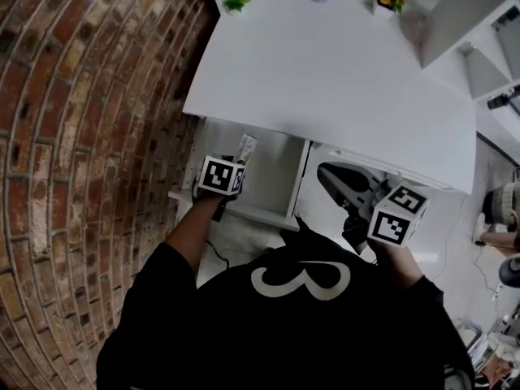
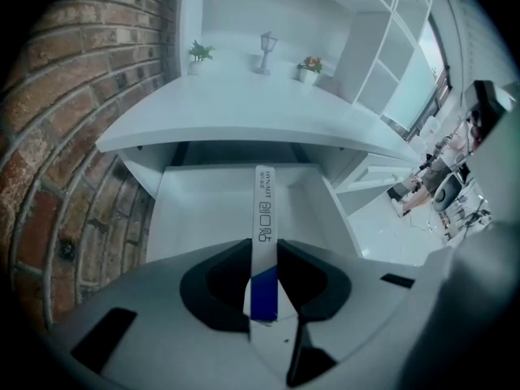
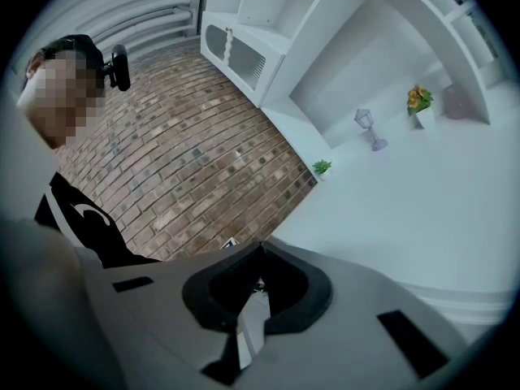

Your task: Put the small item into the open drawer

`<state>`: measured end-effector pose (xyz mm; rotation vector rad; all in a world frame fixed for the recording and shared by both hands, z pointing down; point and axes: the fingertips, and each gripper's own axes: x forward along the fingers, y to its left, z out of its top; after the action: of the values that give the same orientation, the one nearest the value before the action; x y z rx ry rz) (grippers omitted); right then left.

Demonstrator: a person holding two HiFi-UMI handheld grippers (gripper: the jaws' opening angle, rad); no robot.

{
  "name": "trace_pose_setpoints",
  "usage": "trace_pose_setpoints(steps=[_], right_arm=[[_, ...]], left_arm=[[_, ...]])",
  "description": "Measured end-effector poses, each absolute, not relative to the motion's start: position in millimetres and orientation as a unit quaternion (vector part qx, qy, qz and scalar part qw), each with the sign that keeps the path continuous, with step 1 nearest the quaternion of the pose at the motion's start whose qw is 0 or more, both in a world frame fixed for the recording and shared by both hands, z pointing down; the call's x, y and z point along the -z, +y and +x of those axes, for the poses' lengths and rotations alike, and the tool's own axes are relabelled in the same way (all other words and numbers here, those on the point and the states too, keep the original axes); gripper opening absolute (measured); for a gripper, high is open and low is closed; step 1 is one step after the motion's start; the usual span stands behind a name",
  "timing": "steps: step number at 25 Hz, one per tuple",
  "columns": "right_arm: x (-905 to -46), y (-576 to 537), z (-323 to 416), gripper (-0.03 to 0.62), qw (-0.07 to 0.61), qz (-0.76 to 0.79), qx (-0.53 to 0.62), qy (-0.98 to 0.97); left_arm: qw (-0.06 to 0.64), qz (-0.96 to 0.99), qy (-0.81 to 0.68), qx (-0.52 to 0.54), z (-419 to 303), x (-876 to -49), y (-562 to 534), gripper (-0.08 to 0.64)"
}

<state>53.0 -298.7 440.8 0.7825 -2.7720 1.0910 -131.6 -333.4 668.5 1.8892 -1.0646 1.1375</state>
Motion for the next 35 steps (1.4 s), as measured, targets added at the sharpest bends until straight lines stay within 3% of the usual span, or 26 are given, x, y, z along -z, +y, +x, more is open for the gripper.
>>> trace_pose_setpoints(steps=[22,31,35], right_arm=[[-464.0,-297.1,74.4,0.011,0.047,0.278,-0.384,-0.879],[-466.3,-293.8,73.4,0.011,0.051,0.275,-0.388,-0.878],[-465.6,-293.5,73.3,0.011,0.051,0.273,-0.389,-0.878]], left_arm=[[0.281,0.715,-0.375,-0.518,-121.2,-738.0,-352.7,0.094],[0.294,0.716,-0.358,-0.523,-117.6,-743.0,-348.3,0.095],[0.301,0.720,-0.354,-0.515,-116.8,-745.7,-348.2,0.147]])
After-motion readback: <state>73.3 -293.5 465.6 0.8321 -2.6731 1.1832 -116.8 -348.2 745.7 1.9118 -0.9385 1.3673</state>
